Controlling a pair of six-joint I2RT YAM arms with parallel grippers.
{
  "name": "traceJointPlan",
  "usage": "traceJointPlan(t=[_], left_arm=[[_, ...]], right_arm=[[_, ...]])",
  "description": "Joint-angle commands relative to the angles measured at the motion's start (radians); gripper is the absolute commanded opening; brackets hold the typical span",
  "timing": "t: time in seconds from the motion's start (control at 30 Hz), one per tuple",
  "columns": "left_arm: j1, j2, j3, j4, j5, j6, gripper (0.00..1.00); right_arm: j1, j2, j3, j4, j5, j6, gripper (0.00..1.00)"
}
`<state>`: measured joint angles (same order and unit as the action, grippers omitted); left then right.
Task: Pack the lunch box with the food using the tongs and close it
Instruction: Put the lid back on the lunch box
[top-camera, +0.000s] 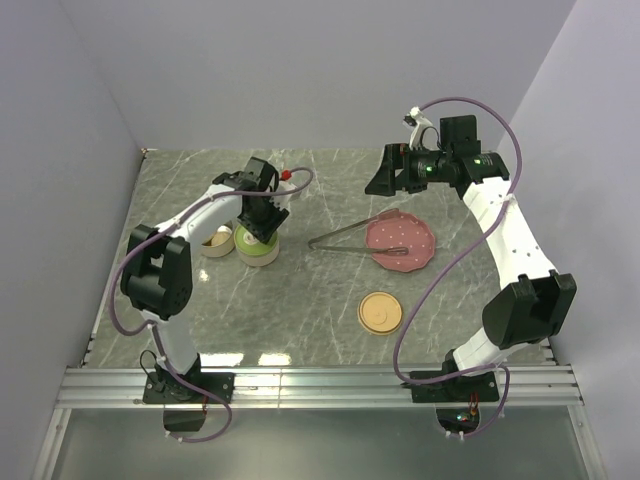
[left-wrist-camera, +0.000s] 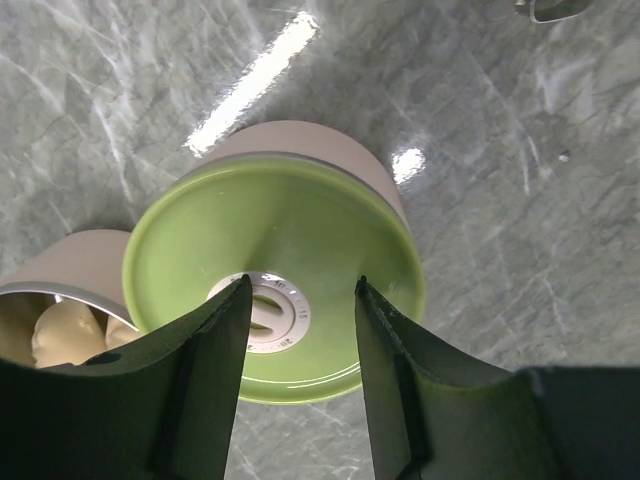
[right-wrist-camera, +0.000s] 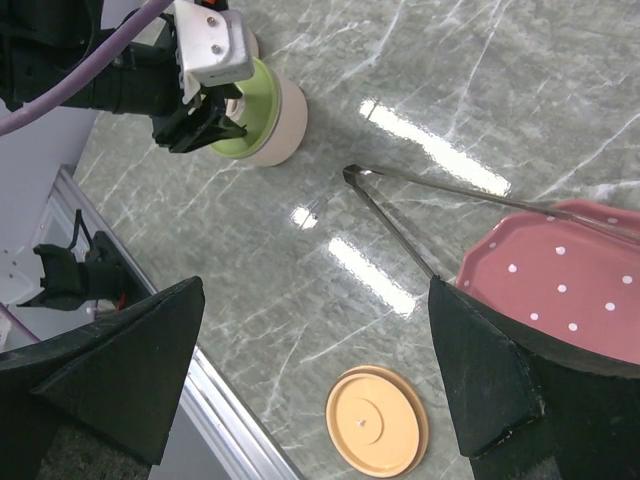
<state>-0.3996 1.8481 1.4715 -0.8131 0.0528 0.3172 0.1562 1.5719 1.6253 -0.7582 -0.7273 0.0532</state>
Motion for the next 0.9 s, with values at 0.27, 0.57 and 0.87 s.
traceJointPlan(t=[0.27, 0.57, 0.87], left_arm=[[0.018, 0.065, -0.132, -0.049, 0.136, -0.053, 0.52], [0.027, 0.066, -0.125, -0.052, 0.131, -0.07, 0.54], [0.03, 0.008, 0.021, -0.133, 0.049, -0.023, 0.54]], right_arm=[[-0.009, -0.042, -0.008, 0.01, -0.004, -0.016, 1.0], [-0.007, -0.039, 0.001, 0.007, -0.009, -0.015, 1.0], [-0.007, -0.035, 0.008, -0.004, -0.023, -0.018, 1.0]])
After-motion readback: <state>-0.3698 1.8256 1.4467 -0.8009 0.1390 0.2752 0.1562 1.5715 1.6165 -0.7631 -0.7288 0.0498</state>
